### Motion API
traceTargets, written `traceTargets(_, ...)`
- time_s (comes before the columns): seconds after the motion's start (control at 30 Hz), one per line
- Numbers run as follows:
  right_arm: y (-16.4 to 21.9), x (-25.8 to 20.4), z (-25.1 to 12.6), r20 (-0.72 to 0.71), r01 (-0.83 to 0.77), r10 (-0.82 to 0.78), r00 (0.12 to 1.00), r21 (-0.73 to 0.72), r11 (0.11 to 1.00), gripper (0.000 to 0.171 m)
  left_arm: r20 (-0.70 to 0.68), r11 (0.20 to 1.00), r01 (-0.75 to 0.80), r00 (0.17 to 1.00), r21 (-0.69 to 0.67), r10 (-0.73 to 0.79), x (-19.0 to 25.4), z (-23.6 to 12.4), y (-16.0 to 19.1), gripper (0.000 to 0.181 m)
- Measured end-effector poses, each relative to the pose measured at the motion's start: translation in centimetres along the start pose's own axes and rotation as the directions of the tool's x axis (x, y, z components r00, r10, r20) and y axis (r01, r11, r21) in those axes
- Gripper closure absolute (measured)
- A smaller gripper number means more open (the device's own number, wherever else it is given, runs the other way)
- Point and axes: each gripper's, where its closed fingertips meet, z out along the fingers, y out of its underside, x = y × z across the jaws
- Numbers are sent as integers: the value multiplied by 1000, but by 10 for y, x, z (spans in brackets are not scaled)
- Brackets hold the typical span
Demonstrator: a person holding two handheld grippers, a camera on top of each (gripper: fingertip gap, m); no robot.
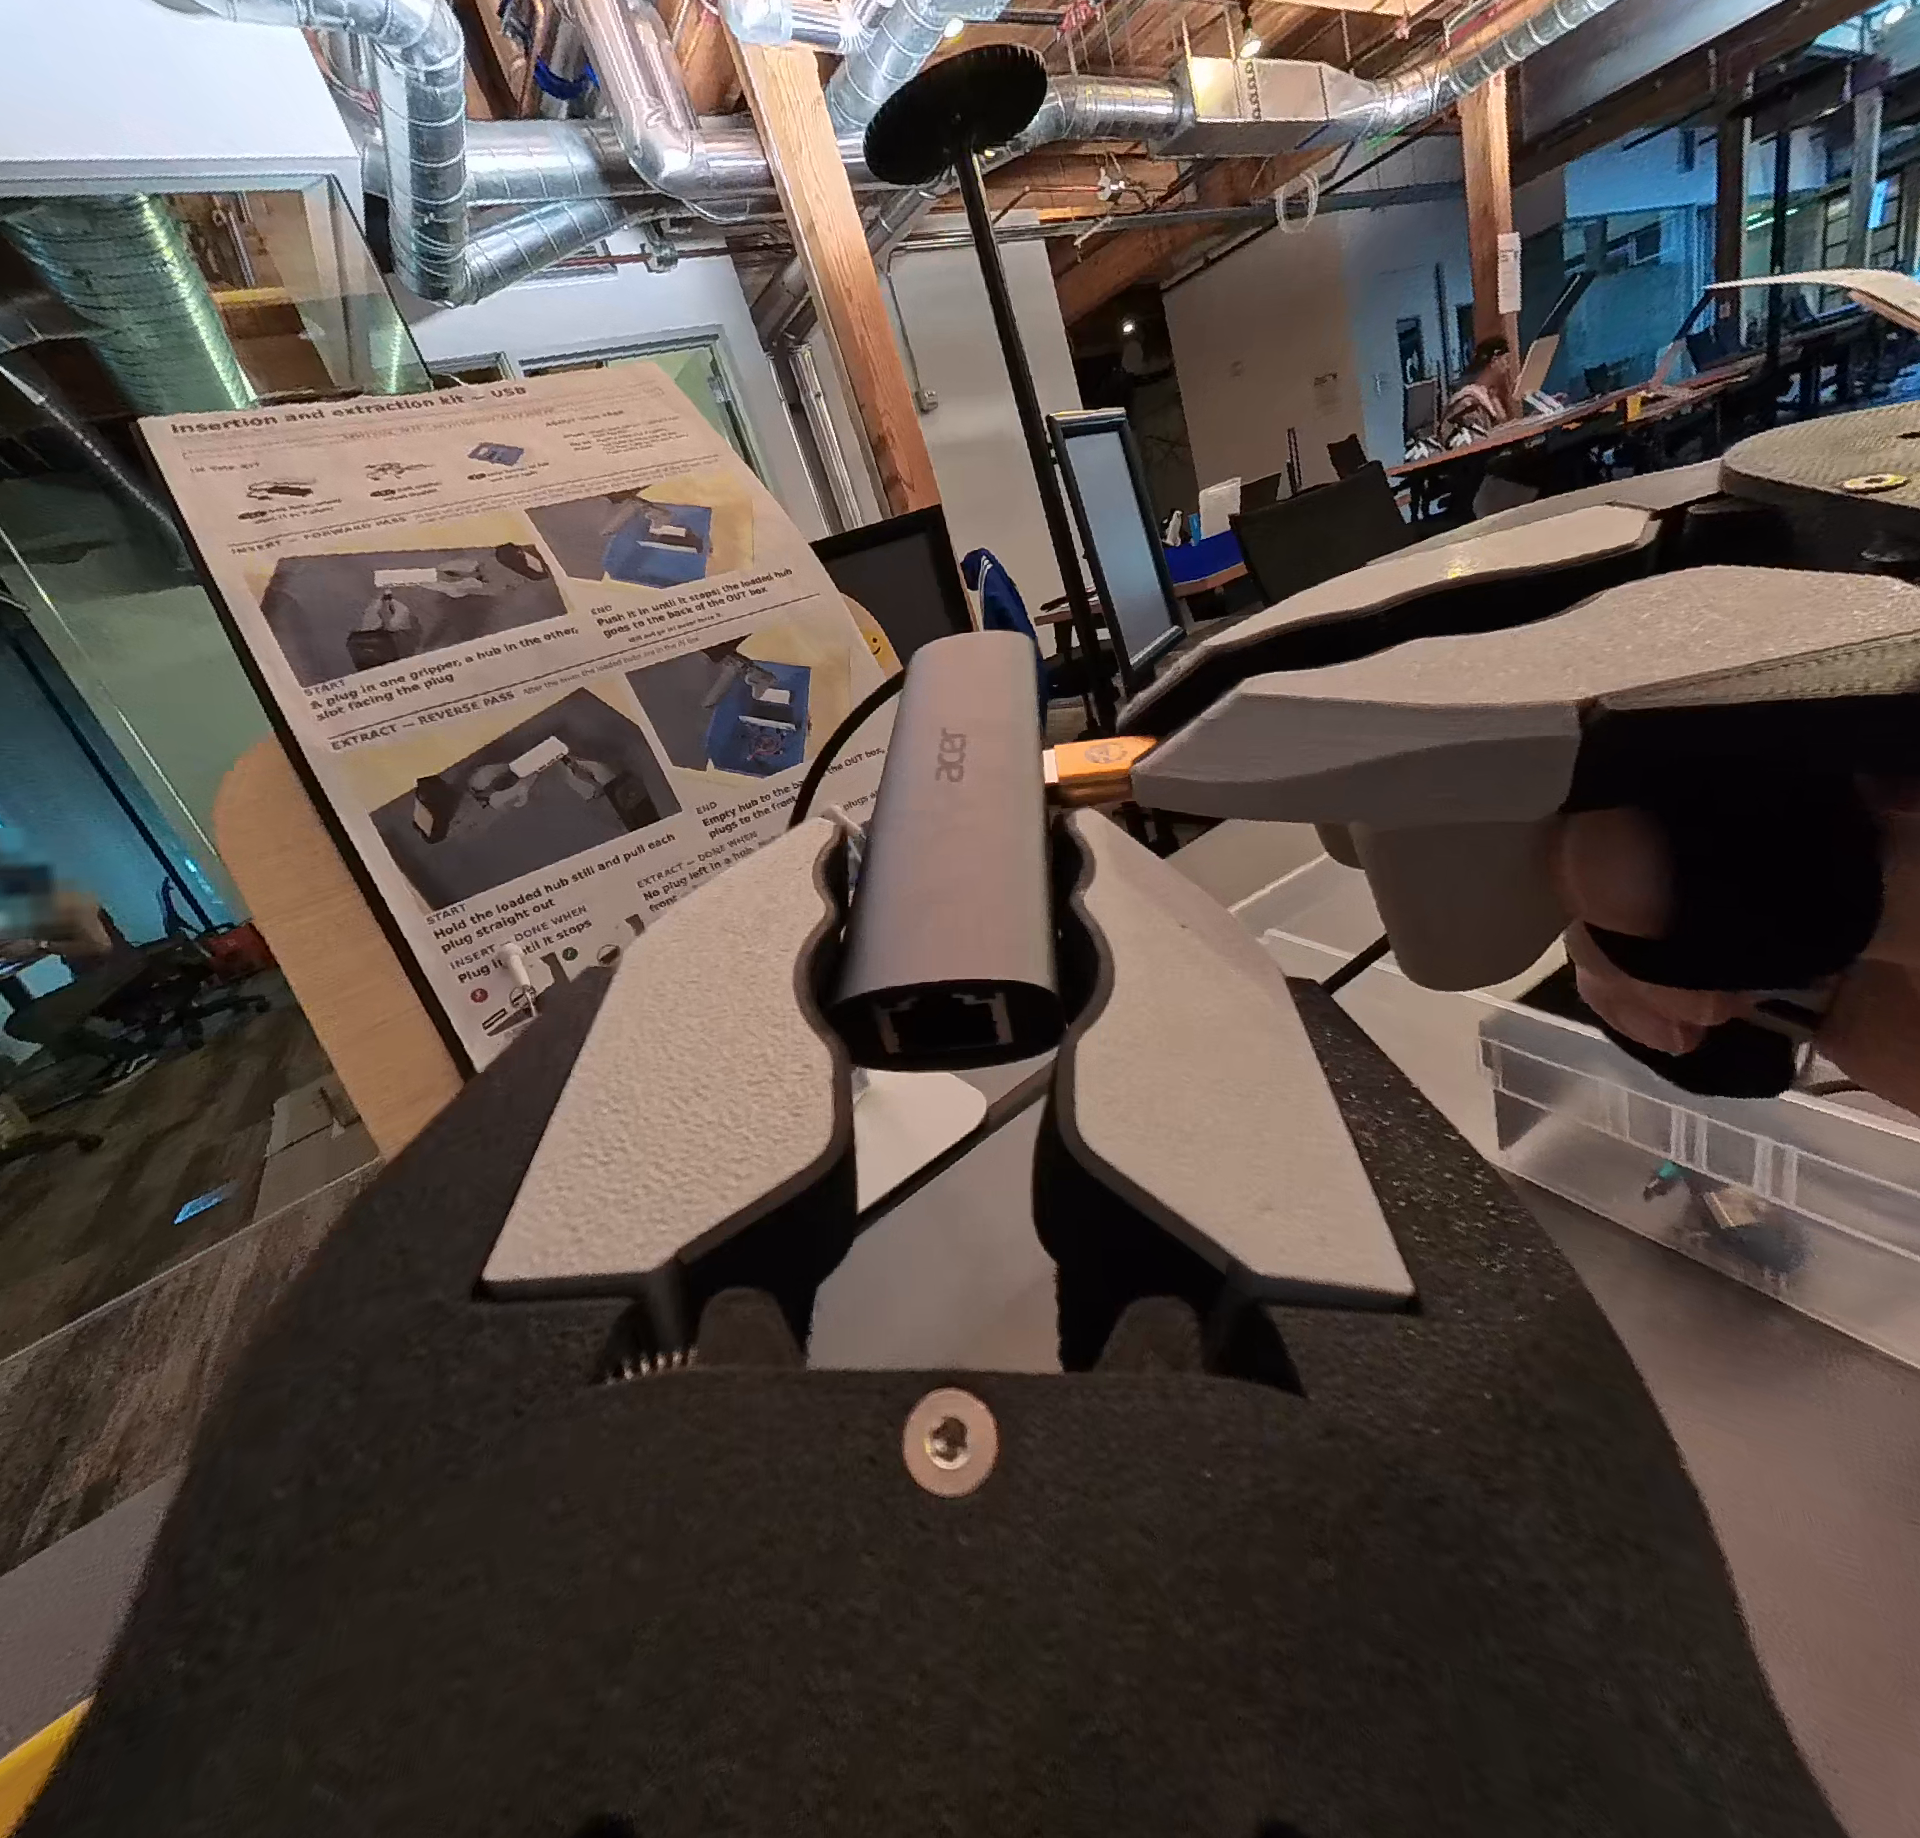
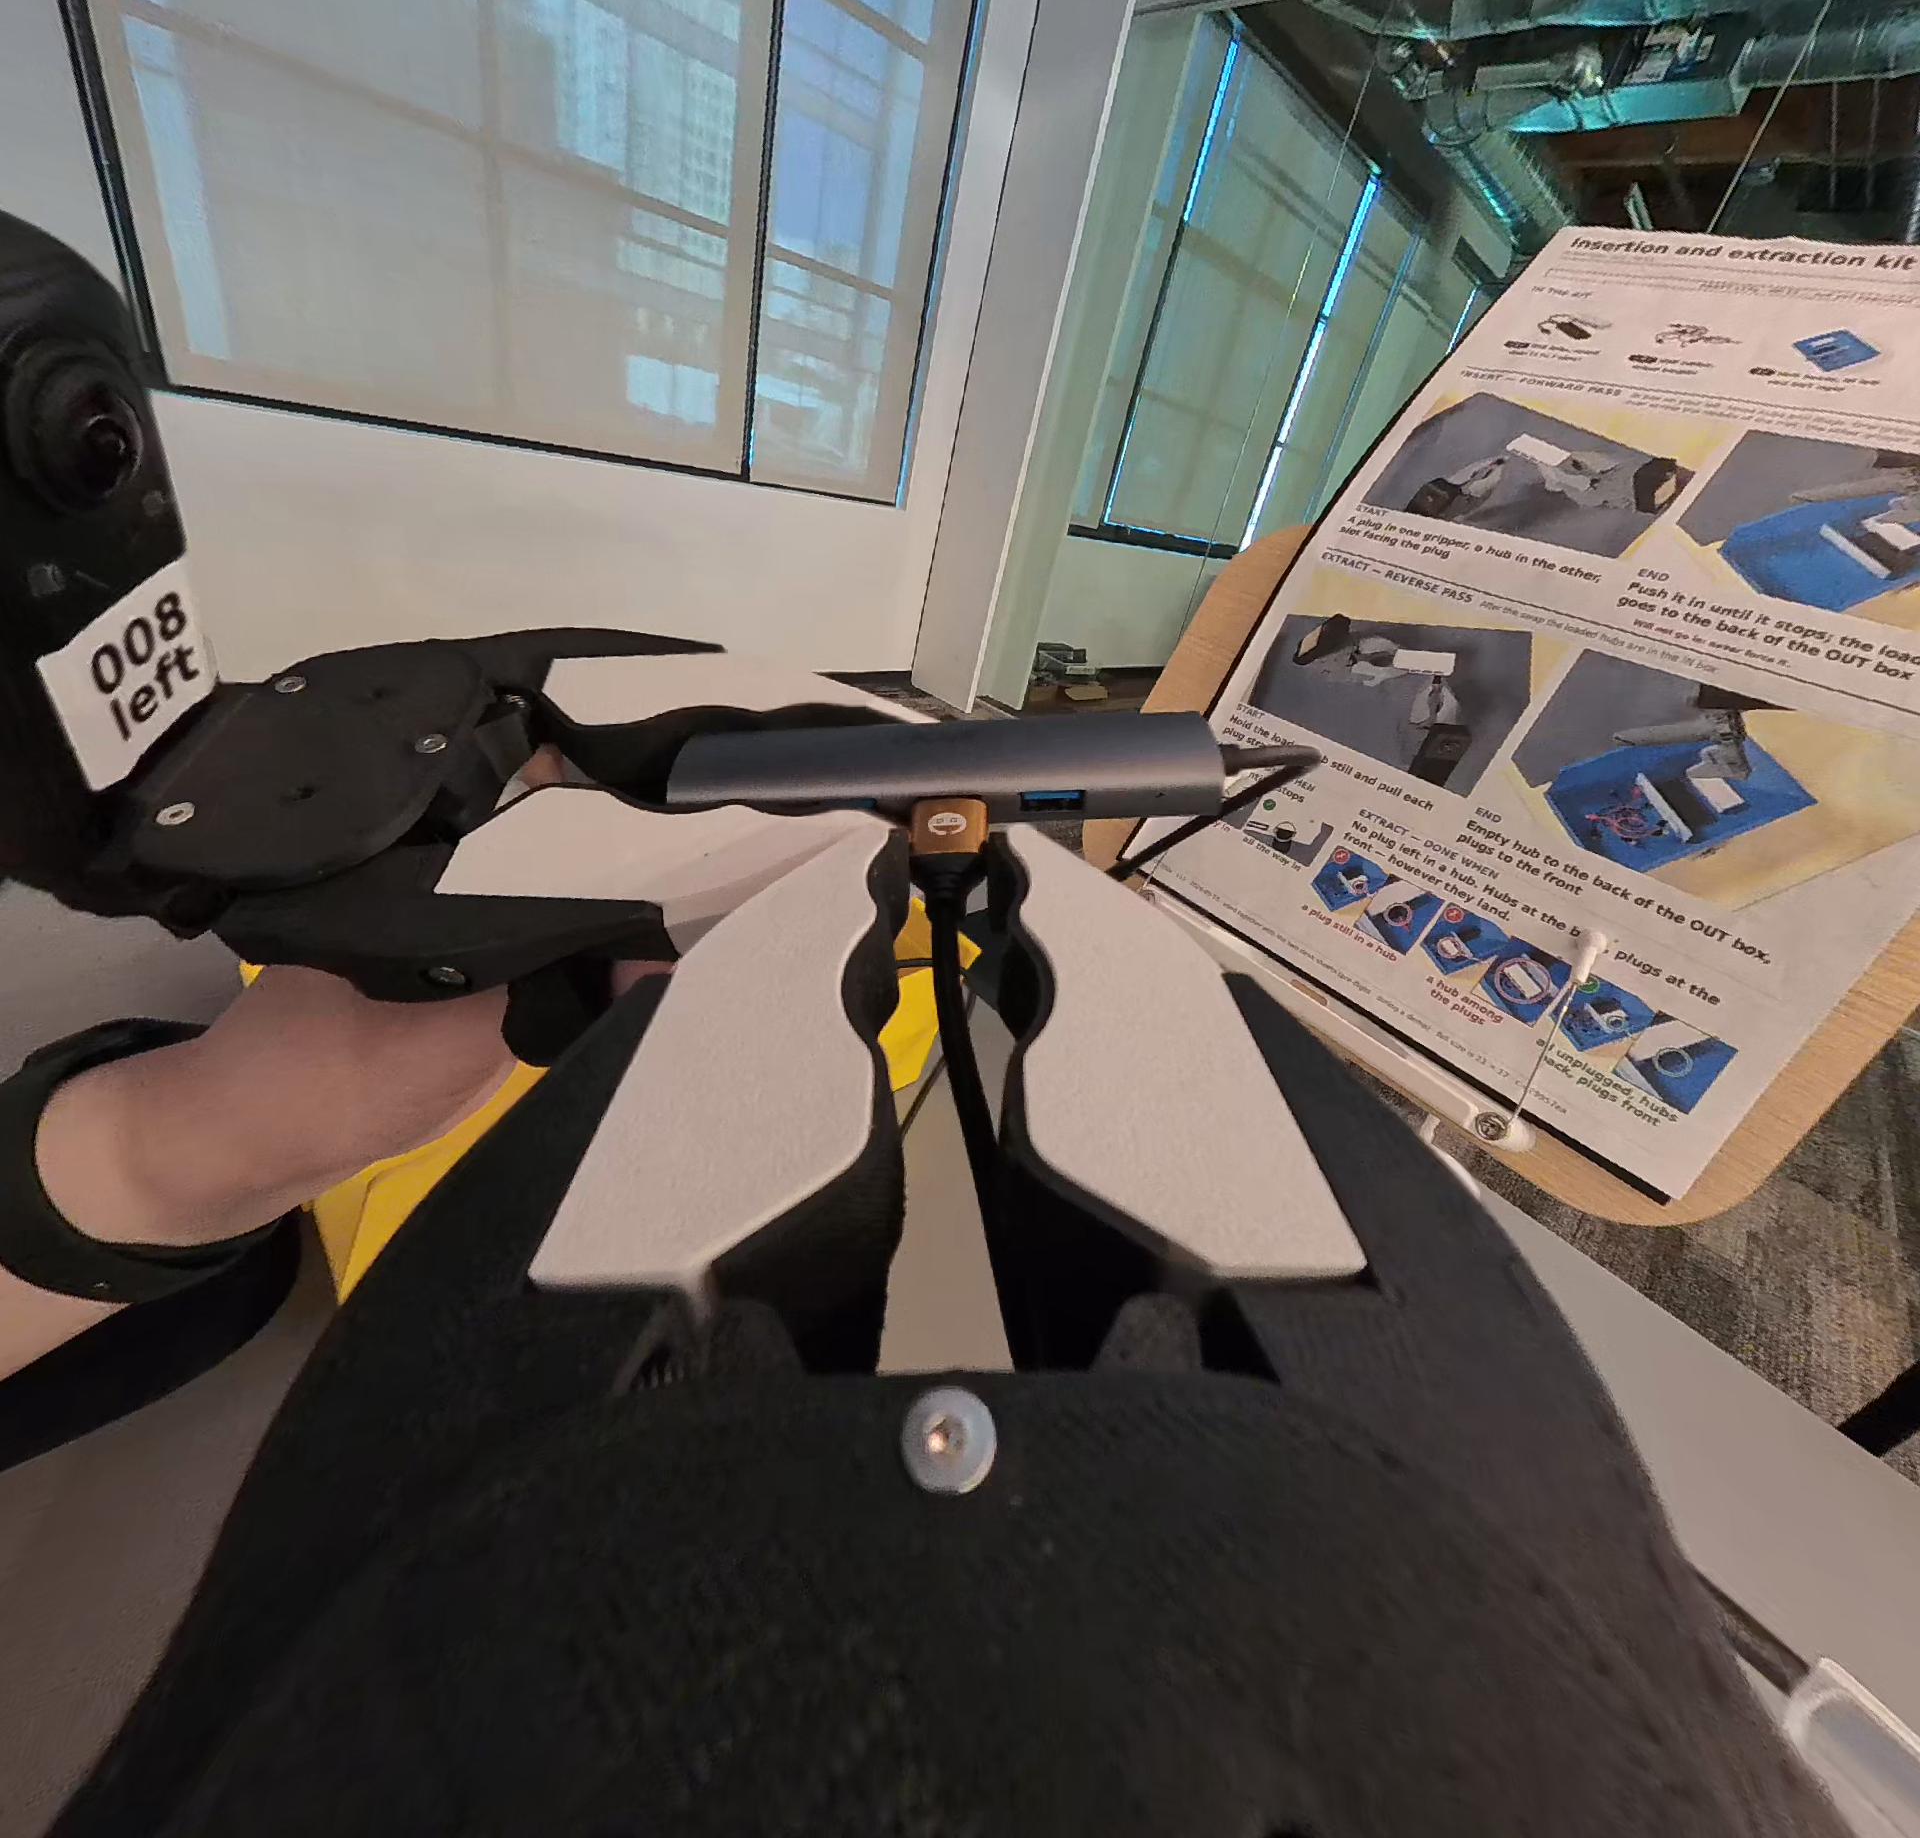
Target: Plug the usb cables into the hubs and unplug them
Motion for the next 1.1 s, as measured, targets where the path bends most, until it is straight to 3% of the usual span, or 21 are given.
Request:
traceTargets(0.4,-7,-4,-2,-12,3,-3,1000,35,999,156,45,1000,-27,999,7,27,-2,-4,-8,145)
traceTargets(1.1,-5,-3,1,-76,35,-32,997,44,998,156,4,1000,-3,1000,-18,3,-6,-1,-3,145)
